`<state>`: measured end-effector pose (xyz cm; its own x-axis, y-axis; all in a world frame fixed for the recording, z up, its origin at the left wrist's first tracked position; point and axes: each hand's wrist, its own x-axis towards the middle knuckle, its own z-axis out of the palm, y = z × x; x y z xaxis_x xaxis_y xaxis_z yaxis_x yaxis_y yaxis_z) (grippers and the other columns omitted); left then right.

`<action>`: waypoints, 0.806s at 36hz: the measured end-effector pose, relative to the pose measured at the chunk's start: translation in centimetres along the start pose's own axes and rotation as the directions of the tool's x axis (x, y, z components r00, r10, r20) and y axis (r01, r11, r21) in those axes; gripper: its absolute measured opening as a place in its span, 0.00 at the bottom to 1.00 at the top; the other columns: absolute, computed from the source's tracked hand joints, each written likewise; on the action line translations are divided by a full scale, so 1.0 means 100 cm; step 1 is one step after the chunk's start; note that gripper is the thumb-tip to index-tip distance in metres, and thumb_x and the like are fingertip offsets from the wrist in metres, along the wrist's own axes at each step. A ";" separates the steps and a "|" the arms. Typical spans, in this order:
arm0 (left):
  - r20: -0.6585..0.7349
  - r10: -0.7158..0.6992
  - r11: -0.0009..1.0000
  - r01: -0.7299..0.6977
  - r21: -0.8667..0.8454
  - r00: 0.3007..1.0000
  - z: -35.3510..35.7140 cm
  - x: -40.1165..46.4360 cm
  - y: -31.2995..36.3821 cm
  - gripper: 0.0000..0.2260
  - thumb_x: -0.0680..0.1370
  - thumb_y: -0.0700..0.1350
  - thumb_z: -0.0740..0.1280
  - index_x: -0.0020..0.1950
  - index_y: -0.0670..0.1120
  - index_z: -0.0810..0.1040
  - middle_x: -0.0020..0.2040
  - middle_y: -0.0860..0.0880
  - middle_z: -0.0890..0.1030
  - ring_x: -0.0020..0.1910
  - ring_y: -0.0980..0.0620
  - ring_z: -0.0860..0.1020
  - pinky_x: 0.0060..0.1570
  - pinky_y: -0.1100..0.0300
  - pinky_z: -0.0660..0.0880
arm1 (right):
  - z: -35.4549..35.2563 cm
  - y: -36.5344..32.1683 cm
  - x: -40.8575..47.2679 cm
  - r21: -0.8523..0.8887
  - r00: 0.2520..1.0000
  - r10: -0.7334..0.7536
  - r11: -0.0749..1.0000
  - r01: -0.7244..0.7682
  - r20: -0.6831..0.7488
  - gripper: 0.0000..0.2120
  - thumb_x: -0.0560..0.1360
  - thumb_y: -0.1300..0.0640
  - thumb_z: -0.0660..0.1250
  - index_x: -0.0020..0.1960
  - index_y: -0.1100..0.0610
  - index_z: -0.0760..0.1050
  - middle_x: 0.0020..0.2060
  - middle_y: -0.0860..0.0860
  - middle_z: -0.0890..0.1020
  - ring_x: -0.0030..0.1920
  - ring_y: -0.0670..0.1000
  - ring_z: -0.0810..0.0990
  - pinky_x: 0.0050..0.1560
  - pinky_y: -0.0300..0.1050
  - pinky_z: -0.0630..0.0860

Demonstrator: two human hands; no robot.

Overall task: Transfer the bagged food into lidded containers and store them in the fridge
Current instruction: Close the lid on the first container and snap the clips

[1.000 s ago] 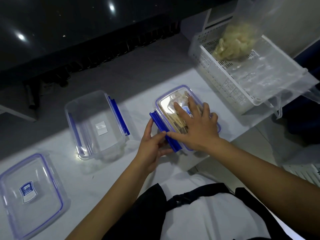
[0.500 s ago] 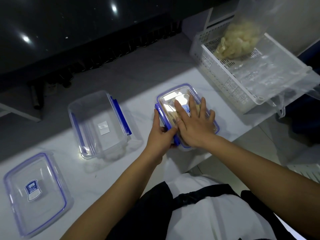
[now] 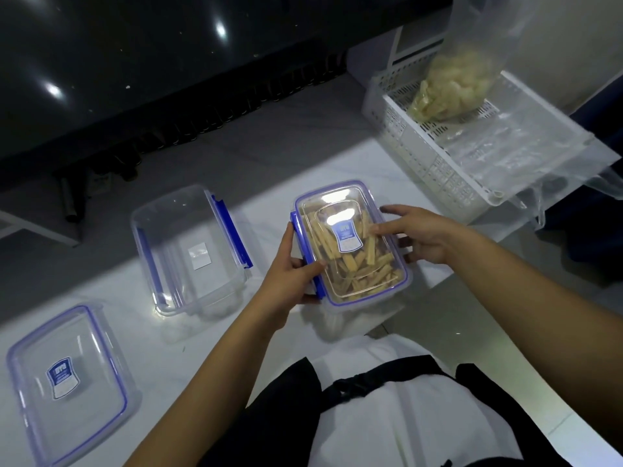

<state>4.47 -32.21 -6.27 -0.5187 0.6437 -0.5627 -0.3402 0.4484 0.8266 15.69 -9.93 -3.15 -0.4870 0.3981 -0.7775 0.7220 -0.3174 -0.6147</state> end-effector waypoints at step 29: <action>-0.161 0.056 0.994 -0.070 -0.083 0.985 0.019 -0.007 -0.004 0.35 0.77 0.48 0.72 0.77 0.67 0.57 0.61 0.52 0.77 0.56 0.48 0.81 0.36 0.55 0.83 | 0.039 0.076 -0.054 -0.861 0.783 -0.601 0.304 0.408 0.159 0.35 0.78 0.33 0.59 0.80 0.39 0.50 0.81 0.42 0.46 0.80 0.48 0.37 0.78 0.59 0.41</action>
<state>6.45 -31.69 -6.20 -0.6564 0.5594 -0.5061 -0.3673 0.3490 0.8621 21.89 -17.89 -4.19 -0.8934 0.3660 -0.2606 0.4441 0.8068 -0.3896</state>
